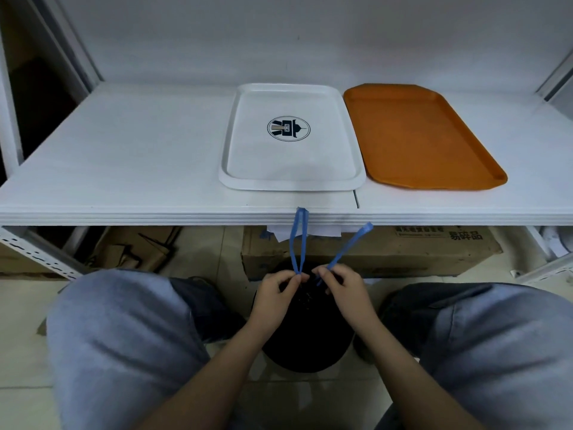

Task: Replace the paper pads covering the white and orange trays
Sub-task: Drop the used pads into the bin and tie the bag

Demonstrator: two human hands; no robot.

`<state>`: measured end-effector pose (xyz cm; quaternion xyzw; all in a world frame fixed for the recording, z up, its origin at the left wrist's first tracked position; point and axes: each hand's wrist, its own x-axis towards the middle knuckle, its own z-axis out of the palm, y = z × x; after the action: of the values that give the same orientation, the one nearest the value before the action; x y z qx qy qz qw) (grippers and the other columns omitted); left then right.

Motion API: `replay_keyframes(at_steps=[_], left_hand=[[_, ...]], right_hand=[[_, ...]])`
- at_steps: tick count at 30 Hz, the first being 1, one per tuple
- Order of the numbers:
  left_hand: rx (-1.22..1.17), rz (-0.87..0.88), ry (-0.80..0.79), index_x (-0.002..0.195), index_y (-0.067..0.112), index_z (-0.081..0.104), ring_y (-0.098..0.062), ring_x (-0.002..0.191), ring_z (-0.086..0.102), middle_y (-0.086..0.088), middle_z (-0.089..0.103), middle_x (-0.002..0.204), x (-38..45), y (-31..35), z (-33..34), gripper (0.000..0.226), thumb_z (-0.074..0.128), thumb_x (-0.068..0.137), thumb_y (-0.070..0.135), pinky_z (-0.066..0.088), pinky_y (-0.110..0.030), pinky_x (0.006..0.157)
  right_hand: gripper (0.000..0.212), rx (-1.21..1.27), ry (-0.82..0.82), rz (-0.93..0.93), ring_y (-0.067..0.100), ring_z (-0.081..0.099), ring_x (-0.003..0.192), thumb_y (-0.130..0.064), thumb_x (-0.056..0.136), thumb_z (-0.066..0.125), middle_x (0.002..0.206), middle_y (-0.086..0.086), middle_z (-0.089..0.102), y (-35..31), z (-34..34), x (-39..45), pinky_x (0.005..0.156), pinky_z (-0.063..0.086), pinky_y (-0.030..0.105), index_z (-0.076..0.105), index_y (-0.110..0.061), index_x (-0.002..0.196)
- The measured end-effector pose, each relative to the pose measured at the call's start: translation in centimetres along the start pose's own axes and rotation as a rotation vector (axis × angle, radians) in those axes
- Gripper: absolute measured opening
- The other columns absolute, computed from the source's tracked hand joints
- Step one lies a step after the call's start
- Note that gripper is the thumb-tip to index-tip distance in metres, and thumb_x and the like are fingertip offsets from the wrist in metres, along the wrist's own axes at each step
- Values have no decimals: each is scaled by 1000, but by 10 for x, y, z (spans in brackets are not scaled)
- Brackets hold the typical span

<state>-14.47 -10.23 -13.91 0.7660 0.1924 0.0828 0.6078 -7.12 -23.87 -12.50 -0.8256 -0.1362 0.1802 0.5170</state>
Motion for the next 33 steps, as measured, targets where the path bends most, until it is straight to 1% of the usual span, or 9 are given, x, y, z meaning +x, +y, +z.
replay_keyframes(at_steps=[4,9,12,16,22,25,27,30,33], left_hand=[[-128,-29,12,94,6,69,8,82,62,7,68,88,0,6,2,19,50,96,8,45,-7,75],[-238,-104,31,89,4,64,-3,71,66,-4,69,76,1,8,9,23,44,99,8,50,-13,70],[-169,-120,7,84,7,65,-2,57,61,-5,65,69,9,4,11,25,45,99,7,49,-14,61],[-59,-76,-125,72,22,64,2,50,55,3,62,61,13,5,10,35,48,97,3,45,-13,57],[27,-72,-290,74,14,64,4,63,58,5,64,72,10,9,3,31,46,99,8,47,-14,69],[60,-81,-308,79,8,65,0,70,59,4,65,75,11,12,1,24,48,96,6,47,-18,76],[47,-69,-323,76,13,65,-1,74,60,4,65,76,10,17,0,22,52,92,5,46,-17,75],[37,-51,-338,72,21,64,7,68,59,8,64,72,9,21,-1,27,56,92,5,42,-10,68],[17,-75,-276,68,15,61,7,59,57,3,62,68,10,21,1,34,47,98,8,44,-10,65]], right_hand=[[18,107,14,35,-3,59,61,-19,97,50,83,-5,67,-4,-3,-5,61,45,10,67,-20,91],[15,35,-29,-20,0,62,66,-21,96,53,84,-6,68,-3,-3,-10,64,49,15,67,-23,92],[15,-257,12,-284,3,63,75,-26,93,57,89,-6,69,-3,-6,-10,68,50,20,71,-20,96],[30,-616,66,-728,12,64,76,-33,90,52,82,-2,68,-8,-11,-2,69,47,20,73,-13,84],[26,-732,10,-876,16,56,73,-29,90,53,80,-2,64,-22,-12,20,65,48,28,71,-12,82],[27,-767,-20,-901,18,56,73,-30,89,52,79,-2,64,-28,-9,25,64,46,30,72,-13,80],[30,-765,-61,-871,17,57,72,-32,89,50,79,-2,65,-30,-8,27,63,46,31,71,-14,78],[28,-692,-201,-706,17,60,77,-31,93,52,84,0,64,-34,-6,29,67,50,33,71,-12,85],[28,-663,-262,-567,16,60,86,-35,96,51,93,0,61,-37,-3,30,73,48,35,69,-14,95]])
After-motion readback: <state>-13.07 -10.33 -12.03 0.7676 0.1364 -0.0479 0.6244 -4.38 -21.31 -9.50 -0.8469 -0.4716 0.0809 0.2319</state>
